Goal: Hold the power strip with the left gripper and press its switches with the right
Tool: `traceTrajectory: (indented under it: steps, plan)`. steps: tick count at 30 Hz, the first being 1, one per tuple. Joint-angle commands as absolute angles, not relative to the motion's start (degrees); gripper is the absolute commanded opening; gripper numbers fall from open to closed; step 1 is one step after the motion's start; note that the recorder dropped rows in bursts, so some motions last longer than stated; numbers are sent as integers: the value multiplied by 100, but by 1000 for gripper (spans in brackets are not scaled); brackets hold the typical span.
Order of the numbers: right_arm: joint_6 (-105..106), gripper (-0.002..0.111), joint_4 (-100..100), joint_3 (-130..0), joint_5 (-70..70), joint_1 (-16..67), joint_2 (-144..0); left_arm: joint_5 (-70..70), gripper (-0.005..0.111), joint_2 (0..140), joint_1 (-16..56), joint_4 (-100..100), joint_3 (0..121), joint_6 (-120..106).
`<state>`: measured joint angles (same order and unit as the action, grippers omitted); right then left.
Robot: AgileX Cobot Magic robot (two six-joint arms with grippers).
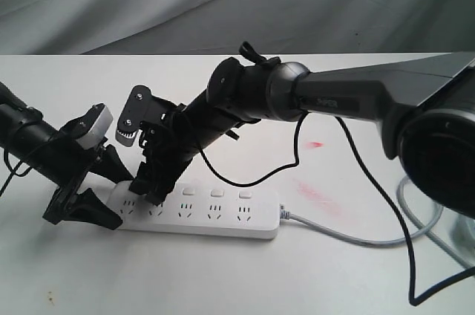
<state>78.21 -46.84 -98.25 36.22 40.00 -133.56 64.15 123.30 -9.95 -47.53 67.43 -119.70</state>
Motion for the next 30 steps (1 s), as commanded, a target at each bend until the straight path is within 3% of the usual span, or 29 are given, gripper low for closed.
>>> traceTrajectory:
  steps: [1, 10, 30]
  plan:
    - [8000, 62, -4590, -9780, 3922, 3928, -12893, 6293, 41, 12327, -975, -4649, 6755, -11992]
    - [8077, 62, -4666, -9668, 4416, 3472, -12823, 6293, 41, 12327, -975, -4649, 6755, -11992]
    - [8433, 62, -5081, -9379, 3861, 3607, -12967, 6293, 41, 12327, -975, -4649, 6755, -11992]
